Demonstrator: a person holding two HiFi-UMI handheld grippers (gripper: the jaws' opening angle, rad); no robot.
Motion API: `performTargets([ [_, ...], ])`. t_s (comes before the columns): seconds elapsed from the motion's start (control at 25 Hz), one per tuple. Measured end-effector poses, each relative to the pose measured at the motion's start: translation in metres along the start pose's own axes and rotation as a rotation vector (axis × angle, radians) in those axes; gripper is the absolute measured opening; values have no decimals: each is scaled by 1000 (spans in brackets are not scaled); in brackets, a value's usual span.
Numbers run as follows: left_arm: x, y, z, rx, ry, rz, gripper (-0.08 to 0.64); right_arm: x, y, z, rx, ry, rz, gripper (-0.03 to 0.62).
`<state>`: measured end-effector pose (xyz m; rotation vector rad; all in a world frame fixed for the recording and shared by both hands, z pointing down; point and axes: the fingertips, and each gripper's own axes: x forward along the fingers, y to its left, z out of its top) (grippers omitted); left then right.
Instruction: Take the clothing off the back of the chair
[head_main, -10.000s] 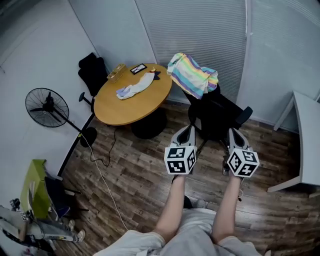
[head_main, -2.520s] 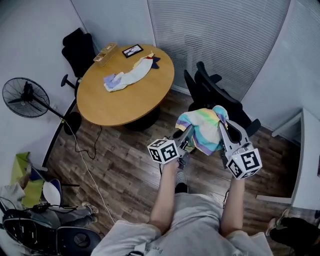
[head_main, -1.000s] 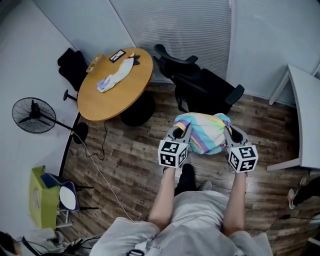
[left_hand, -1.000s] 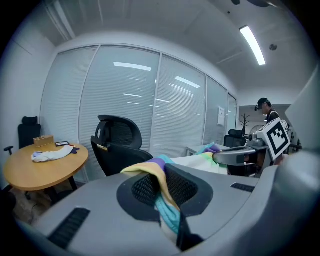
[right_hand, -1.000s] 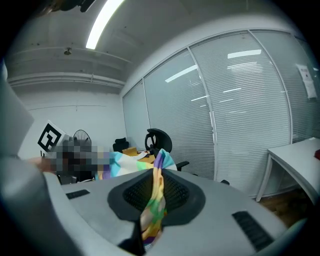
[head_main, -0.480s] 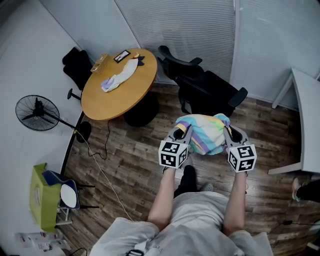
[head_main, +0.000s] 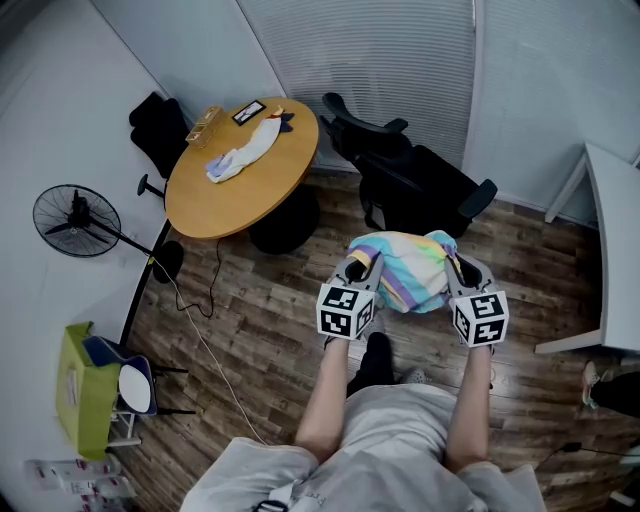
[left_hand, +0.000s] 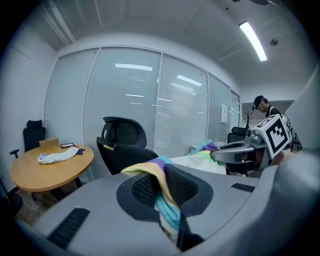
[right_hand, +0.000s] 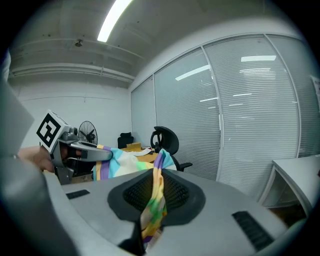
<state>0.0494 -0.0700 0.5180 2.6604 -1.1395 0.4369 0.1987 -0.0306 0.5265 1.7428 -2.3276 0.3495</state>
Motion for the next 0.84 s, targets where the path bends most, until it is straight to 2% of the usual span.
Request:
performTargets([
  [0.84, -4, -1, -8, -10, 7, 1, 52, -5, -2, 2, 11, -28, -7, 49],
])
